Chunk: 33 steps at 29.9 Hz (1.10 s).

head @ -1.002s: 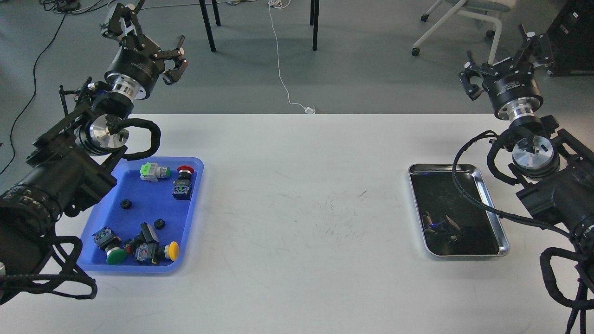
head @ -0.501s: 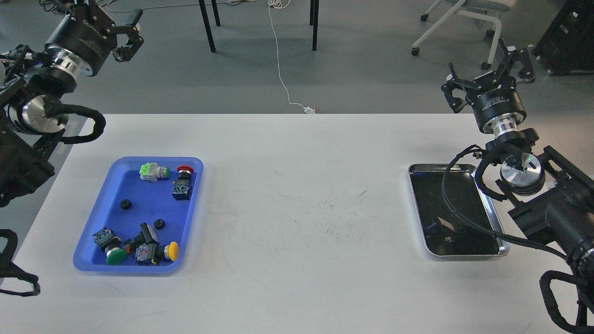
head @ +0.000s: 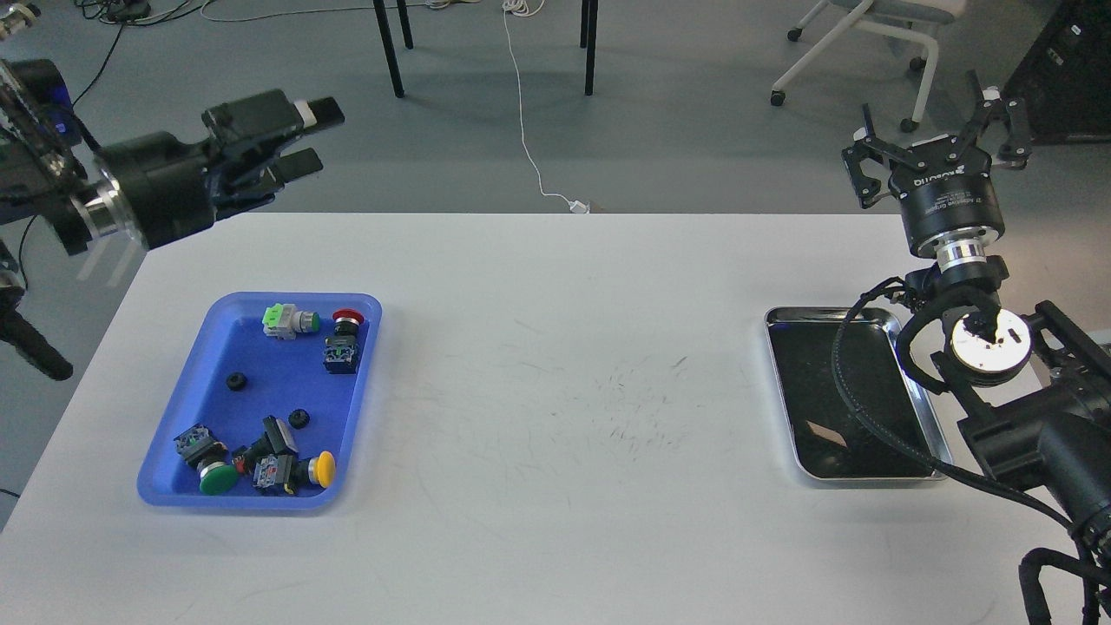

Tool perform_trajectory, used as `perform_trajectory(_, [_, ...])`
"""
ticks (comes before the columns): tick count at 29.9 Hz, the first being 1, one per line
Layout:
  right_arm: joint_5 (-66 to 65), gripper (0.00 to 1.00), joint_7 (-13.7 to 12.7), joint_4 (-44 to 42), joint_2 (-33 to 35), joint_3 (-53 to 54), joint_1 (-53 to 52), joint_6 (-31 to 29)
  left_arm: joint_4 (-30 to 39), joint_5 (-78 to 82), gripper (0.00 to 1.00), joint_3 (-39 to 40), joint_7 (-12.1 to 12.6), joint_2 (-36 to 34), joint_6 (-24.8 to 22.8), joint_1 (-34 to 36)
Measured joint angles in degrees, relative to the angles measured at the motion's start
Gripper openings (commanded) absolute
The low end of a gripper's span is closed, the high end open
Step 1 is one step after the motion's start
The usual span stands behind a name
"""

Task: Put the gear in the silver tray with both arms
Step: 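Move the left gripper down toward the blue tray of parts, then grasp a small black gear in the blue tray with the left gripper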

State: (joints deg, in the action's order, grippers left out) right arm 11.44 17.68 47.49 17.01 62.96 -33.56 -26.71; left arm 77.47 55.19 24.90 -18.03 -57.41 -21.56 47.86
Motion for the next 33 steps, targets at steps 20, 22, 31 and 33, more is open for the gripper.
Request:
perform_trajectory(20, [0.0,0.99,0.1,0.0,1.4,1.0,1.5,-0.3,-18.8,44.3,0.7,-11.0,0.0,4.8,18.6,-13.9])
perform_trajectory(22, [0.0,0.99,0.1,0.0,1.5,1.4,1.6,-0.3,-19.3,44.4,0.7,-11.6,0.0,5.5,19.2,-14.0])
perform_trajectory(31, [0.0,0.99,0.1,-0.2,1.6,1.6,1.7,-0.5,-20.7,44.4,0.66,-11.8,0.2,7.7,20.1,-14.0])
perform_trajectory(33, [0.0,0.99,0.1,-0.1,1.6,1.6,1.7,-0.7,-22.3,44.4,0.66,-11.8,0.2,8.6,20.2,-14.0])
